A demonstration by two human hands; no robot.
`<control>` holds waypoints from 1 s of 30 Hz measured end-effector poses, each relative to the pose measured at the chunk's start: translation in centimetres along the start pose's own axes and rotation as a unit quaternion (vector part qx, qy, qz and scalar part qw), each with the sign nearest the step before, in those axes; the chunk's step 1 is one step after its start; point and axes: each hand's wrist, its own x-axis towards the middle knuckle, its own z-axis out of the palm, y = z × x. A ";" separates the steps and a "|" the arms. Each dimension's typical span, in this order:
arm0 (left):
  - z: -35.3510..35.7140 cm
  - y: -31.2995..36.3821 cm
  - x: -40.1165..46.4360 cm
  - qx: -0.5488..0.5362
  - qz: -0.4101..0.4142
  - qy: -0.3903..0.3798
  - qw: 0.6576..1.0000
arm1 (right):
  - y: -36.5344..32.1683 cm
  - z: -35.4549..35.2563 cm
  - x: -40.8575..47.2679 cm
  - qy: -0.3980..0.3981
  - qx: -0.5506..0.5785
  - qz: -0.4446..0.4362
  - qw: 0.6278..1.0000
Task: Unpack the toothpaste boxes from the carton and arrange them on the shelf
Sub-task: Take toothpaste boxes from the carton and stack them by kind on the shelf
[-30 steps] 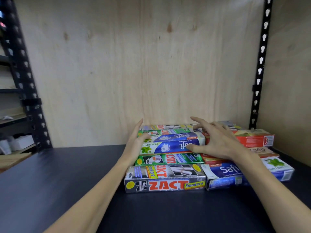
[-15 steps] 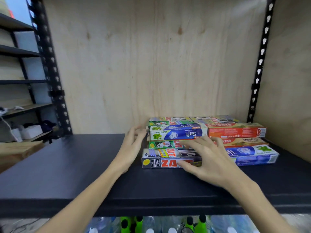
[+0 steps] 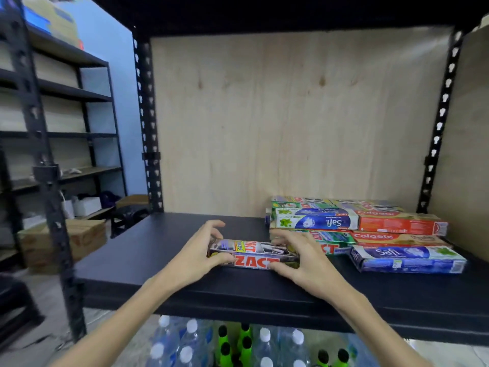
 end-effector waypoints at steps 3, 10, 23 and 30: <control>-2.5 -2.5 -0.6 0.008 -0.020 0.021 1.000 | -1.5 1.5 2.2 -0.051 0.082 0.024 0.995; -2.8 -6.2 1.7 0.035 -0.091 0.141 0.985 | -2.8 5.2 8.7 -0.089 0.004 0.053 0.995; -4.5 -9.1 4.9 -0.270 -0.151 0.074 0.948 | -7.5 14.0 16.1 -0.040 0.127 0.140 0.981; -6.1 -11.8 5.1 -0.115 -0.093 0.051 0.988 | -5.8 14.7 18.6 -0.093 0.134 0.072 0.984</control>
